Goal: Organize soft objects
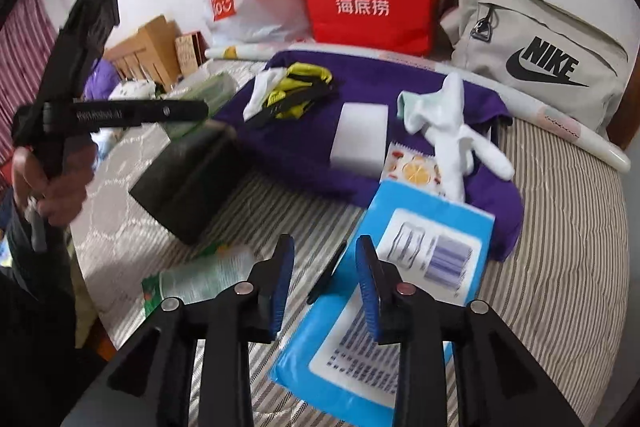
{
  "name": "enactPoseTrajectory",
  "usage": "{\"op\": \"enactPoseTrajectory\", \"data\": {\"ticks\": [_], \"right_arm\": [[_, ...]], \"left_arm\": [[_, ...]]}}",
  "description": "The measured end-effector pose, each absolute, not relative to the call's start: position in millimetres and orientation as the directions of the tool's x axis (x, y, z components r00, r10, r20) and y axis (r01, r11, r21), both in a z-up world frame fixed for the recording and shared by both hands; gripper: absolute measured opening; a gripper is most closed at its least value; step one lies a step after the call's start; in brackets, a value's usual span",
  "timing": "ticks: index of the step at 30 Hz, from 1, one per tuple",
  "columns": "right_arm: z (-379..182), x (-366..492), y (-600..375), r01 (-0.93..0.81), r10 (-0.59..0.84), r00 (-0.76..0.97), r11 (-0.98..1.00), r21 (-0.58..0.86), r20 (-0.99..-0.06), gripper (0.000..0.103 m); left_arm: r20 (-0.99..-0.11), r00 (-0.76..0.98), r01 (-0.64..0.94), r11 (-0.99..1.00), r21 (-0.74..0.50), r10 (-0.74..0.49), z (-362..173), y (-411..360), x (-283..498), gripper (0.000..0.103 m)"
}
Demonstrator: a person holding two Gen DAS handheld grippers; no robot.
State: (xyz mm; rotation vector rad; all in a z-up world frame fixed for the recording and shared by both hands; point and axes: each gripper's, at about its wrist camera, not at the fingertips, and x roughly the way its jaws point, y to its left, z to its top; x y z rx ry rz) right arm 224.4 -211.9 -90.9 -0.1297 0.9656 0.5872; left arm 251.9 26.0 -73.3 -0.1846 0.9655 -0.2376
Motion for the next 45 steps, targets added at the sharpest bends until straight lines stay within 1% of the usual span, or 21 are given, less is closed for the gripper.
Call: {"op": "enactPoseTrajectory", "data": {"ticks": [4, 5, 7, 8, 11, 23, 31, 37, 45], "right_arm": [[-102.7, 226.8, -212.4, -0.478, 0.365, 0.437, 0.869, 0.132, -0.822, 0.036], [-102.6, 226.4, -213.0, -0.474, 0.373, 0.449, 0.87, 0.137, -0.812, 0.028], [-101.9, 225.4, -210.5, -0.485, 0.391, 0.442, 0.861, 0.152, -0.808, 0.004], [-101.9, 224.8, -209.1, -0.492, 0.4, 0.434, 0.856, 0.159, -0.807, 0.003], [-98.7, 220.7, -205.5, -0.503, 0.402, 0.451, 0.852, 0.144, -0.797, 0.003], [-56.5, 229.3, -234.3, -0.441, 0.457, 0.521, 0.867, 0.232, -0.721, 0.003], [-35.1, 253.1, -246.0, -0.421, 0.44, 0.587, 0.883, 0.207, -0.68, 0.003], [-36.6, 280.2, -253.0, -0.405, 0.421, 0.605, 0.894, 0.194, -0.675, 0.003], [-58.4, 318.7, -247.9, -0.405, 0.454, 0.56, 0.88, 0.249, -0.693, 0.003]], "left_arm": [[-0.79, 0.543, 0.117, 0.957, -0.264, -0.284, -74.6, 27.3, 245.8, 0.048], [-0.789, 0.543, 0.115, 0.956, -0.269, -0.287, -74.9, 28.4, 244.3, 0.048], [-0.789, 0.542, 0.113, 0.956, -0.272, -0.289, -75.3, 29.6, 243.4, 0.048], [-0.789, 0.542, 0.113, 0.955, -0.273, -0.289, -75.5, 30.0, 243.1, 0.048], [-0.787, 0.545, 0.114, 0.956, -0.272, -0.289, -76.1, 30.8, 243.2, 0.048], [-0.791, 0.547, 0.104, 0.961, -0.258, -0.272, -77.5, 32.1, 251.6, 0.048], [-0.799, 0.553, 0.081, 0.97, -0.23, -0.236, -76.9, 33.8, 261.9, 0.048], [-0.812, 0.538, 0.072, 0.972, -0.223, -0.226, -78.2, 39.1, 277.9, 0.048], [-0.83, 0.514, 0.065, 0.975, -0.213, -0.216, -86.5, 37.7, 309.3, 0.048]]}}
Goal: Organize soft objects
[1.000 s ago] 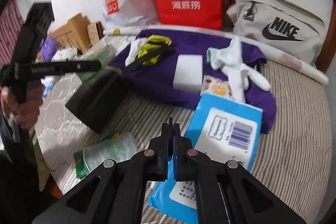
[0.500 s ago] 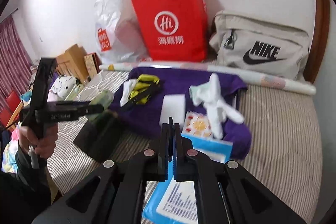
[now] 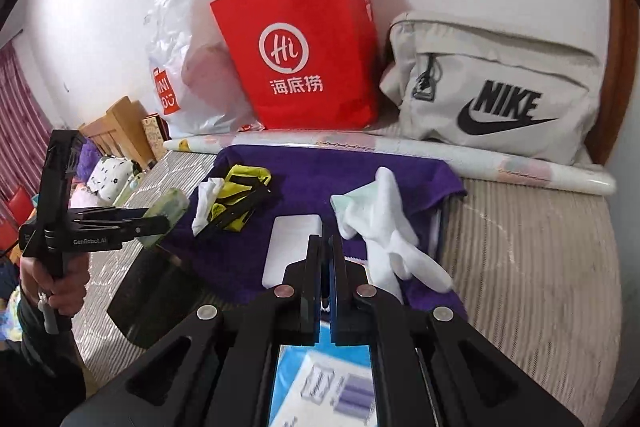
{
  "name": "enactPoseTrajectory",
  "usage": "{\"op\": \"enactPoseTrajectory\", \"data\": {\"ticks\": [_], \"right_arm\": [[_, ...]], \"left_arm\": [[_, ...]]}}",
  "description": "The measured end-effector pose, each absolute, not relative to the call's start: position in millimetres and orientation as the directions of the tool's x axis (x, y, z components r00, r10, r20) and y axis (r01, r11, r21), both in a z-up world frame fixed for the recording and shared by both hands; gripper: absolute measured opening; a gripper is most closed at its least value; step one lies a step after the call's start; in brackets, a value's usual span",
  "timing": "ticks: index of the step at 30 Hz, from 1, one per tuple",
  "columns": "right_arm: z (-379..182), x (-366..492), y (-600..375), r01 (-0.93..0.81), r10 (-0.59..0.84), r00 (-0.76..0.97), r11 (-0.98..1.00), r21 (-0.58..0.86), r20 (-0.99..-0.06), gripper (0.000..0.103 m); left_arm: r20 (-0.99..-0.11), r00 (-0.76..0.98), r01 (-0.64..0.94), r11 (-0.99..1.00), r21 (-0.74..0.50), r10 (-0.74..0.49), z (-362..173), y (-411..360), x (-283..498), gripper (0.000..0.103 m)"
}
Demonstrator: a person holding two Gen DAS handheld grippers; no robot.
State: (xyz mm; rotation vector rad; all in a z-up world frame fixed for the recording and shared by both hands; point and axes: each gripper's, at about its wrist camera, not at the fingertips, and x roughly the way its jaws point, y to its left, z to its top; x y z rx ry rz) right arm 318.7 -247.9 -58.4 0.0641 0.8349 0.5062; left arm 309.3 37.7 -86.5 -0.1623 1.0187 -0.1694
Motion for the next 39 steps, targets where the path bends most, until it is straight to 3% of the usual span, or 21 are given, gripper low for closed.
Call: {"op": "enactPoseTrajectory", "data": {"ticks": [9, 24, 27, 29, 30, 34, 39], "right_arm": [[-82.9, 358.2, -237.0, -0.422, 0.522, 0.476, 0.842, 0.337, -0.708, 0.003], [-114.3, 382.2, -240.8, -0.418, 0.399, 0.446, 0.884, 0.208, -0.801, 0.007], [-114.9, 381.9, -238.7, -0.424, 0.371, 0.453, 0.889, 0.17, -0.81, 0.022], [-114.1, 381.2, -238.7, -0.424, 0.366, 0.466, 0.891, 0.159, -0.806, 0.045], [-112.8, 380.0, -239.0, -0.422, 0.357, 0.477, 0.895, 0.146, -0.803, 0.048], [-100.2, 372.8, -241.3, -0.401, 0.323, 0.534, 0.91, 0.103, -0.781, 0.055], [-80.9, 359.2, -244.4, -0.377, 0.305, 0.572, 0.922, 0.086, -0.761, 0.056]], "left_arm": [[-0.848, 0.49, 0.077, 0.979, -0.189, -0.202, -99.8, 23.6, 352.6, 0.049], [-0.876, 0.443, 0.099, 0.982, -0.163, -0.191, -121.5, 11.7, 381.9, 0.055], [-0.867, 0.454, 0.09, 0.978, -0.187, -0.207, -120.4, 13.9, 381.4, 0.067], [-0.855, 0.473, 0.082, 0.977, -0.196, -0.211, -116.4, 15.4, 378.0, 0.074], [-0.855, 0.475, 0.085, 0.978, -0.191, -0.208, -114.8, 14.6, 377.5, 0.074], [-0.849, 0.496, 0.09, 0.983, -0.162, -0.186, -103.4, 14.2, 369.4, 0.074], [-0.831, 0.529, 0.091, 0.985, -0.145, -0.171, -86.2, 17.7, 350.5, 0.074]]}}
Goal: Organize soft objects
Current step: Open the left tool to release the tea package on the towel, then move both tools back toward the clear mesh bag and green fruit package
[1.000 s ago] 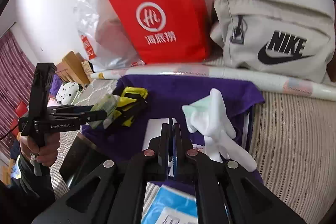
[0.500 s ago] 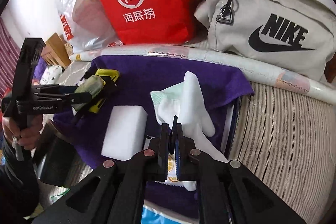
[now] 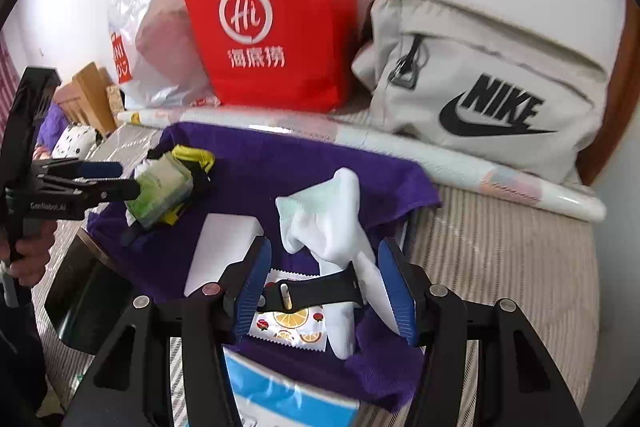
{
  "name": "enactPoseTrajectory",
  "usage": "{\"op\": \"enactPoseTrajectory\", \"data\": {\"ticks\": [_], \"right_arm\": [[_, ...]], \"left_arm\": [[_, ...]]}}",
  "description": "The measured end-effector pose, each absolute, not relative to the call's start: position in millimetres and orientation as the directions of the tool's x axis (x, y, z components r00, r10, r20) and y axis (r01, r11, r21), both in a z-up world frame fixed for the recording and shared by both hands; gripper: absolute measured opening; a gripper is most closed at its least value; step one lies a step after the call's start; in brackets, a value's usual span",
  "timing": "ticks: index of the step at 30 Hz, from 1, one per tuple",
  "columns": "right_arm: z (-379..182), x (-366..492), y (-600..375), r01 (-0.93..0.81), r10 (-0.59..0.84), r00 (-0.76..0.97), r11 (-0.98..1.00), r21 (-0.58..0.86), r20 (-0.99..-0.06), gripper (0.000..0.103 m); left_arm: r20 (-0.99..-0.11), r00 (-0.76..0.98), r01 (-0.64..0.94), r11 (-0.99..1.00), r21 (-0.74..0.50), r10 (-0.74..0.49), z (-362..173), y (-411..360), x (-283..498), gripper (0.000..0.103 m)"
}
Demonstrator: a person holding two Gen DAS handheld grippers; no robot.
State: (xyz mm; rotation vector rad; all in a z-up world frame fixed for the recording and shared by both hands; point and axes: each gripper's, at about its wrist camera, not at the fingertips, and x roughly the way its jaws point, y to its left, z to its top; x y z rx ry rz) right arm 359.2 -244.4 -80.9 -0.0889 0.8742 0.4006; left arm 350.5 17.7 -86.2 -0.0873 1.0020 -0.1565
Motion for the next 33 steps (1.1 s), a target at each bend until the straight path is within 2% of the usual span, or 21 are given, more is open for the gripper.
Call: {"op": "enactPoseTrajectory", "data": {"ticks": [12, 25, 30, 33], "right_arm": [[-40.0, 259.4, -239.3, -0.388, 0.351, 0.619, 0.915, 0.116, -0.703, 0.056], [-50.5, 155.3, -214.6, -0.431, 0.418, 0.58, 0.886, 0.173, -0.699, 0.056], [-70.6, 128.6, -198.0, -0.446, 0.433, 0.541, 0.874, 0.191, -0.721, 0.064], [-84.1, 114.6, -178.3, -0.494, 0.461, 0.5, 0.847, 0.196, -0.733, 0.073]], "left_arm": [[-0.785, 0.584, 0.147, 0.978, -0.149, -0.207, -49.0, 15.5, 244.1, 0.074], [-0.78, 0.601, 0.156, 0.983, -0.101, -0.176, -58.8, 13.9, 139.6, 0.074], [-0.791, 0.591, 0.117, 0.987, -0.109, -0.157, -78.0, 30.2, 114.6, 0.074], [-0.8, 0.579, 0.096, 0.987, -0.125, -0.158, -90.5, 41.3, 103.6, 0.074]]}}
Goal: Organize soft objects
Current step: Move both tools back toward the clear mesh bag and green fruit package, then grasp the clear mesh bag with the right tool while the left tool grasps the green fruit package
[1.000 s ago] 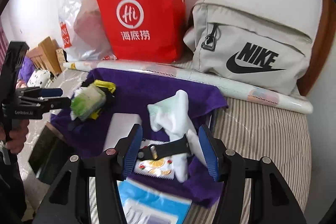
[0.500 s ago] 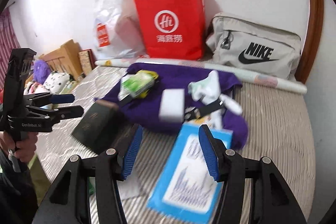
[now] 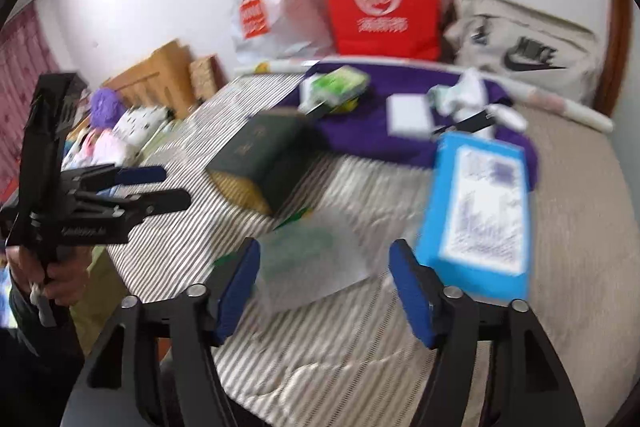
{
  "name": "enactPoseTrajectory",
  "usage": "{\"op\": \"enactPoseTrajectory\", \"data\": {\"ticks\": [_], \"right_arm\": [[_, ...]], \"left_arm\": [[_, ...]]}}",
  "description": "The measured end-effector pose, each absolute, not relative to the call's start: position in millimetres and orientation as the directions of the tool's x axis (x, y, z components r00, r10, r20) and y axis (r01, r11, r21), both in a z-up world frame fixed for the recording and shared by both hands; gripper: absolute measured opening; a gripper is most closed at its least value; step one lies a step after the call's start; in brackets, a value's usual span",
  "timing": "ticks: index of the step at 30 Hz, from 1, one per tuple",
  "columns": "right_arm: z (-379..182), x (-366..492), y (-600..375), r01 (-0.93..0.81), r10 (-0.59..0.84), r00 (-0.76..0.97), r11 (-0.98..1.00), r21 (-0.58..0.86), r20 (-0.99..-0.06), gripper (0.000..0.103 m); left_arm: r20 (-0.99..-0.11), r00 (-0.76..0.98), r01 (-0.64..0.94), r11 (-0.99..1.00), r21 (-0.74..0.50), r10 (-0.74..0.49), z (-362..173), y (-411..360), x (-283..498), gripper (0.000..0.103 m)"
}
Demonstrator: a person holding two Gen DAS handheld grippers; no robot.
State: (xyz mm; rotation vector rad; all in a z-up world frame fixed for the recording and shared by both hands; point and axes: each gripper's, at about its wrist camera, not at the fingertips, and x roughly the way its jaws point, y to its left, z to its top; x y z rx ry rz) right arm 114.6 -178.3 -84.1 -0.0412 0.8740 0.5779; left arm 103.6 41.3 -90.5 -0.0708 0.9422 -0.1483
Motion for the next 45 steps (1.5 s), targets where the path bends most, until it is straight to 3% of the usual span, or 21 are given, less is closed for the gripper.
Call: {"op": "enactPoseTrajectory", "data": {"ticks": [2, 17, 18, 20, 25, 27, 29, 30, 31, 35, 45], "right_arm": [[-93.4, 107.7, -166.5, -0.527, 0.474, 0.493, 0.83, 0.183, -0.73, 0.077], [-158.5, 138.8, -115.5, -0.531, 0.383, 0.44, 0.84, 0.108, -0.812, 0.079], [-162.0, 140.6, -113.2, -0.527, 0.371, 0.439, 0.844, 0.099, -0.818, 0.081], [-164.4, 136.8, -108.6, -0.546, 0.377, 0.45, 0.834, 0.085, -0.809, 0.095], [-170.0, 131.9, -97.3, -0.558, 0.349, 0.463, 0.829, 0.038, -0.815, 0.099], [-168.1, 133.7, -101.2, -0.538, 0.351, 0.465, 0.841, 0.056, -0.813, 0.09], [-164.7, 134.4, -105.7, -0.528, 0.346, 0.477, 0.848, 0.051, -0.808, 0.063], [-162.8, 135.3, -109.2, -0.53, 0.363, 0.469, 0.845, 0.072, -0.805, 0.055], [-161.3, 136.6, -112.6, -0.525, 0.371, 0.466, 0.847, 0.087, -0.803, 0.04], [-159.7, 146.2, -129.6, -0.489, 0.418, 0.429, 0.853, 0.184, -0.801, 0.006], [-141.3, 116.0, -151.6, -0.48, 0.428, 0.453, 0.856, 0.191, -0.782, 0.006]], "left_arm": [[-0.804, 0.573, 0.093, 0.988, -0.126, -0.157, -97.7, 47.1, 97.9, 0.074], [-0.807, 0.556, 0.103, 0.98, -0.171, -0.199, -124.0, 60.1, 88.6, 0.074], [-0.805, 0.558, 0.106, 0.979, -0.173, -0.203, -123.9, 60.4, 87.9, 0.074], [-0.802, 0.56, 0.111, 0.978, -0.179, -0.21, -123.8, 60.4, 86.5, 0.074], [-0.801, 0.556, 0.108, 0.975, -0.195, -0.221, -127.0, 63.8, 87.4, 0.074], [-0.803, 0.552, 0.103, 0.974, -0.2, -0.223, -129.4, 65.8, 87.1, 0.074], [-0.806, 0.548, 0.096, 0.974, -0.204, -0.223, -132.3, 67.1, 86.8, 0.074], [-0.809, 0.545, 0.094, 0.974, -0.204, -0.222, -133.5, 67.2, 87.4, 0.074], [-0.811, 0.542, 0.092, 0.975, -0.204, -0.221, -135.0, 67.3, 87.7, 0.074], [-0.815, 0.535, 0.09, 0.974, -0.208, -0.224, -138.3, 65.8, 88.6, 0.074], [-0.82, 0.493, 0.214, 0.954, -0.21, -0.291, -149.6, 28.3, 100.4, 0.073]]}}
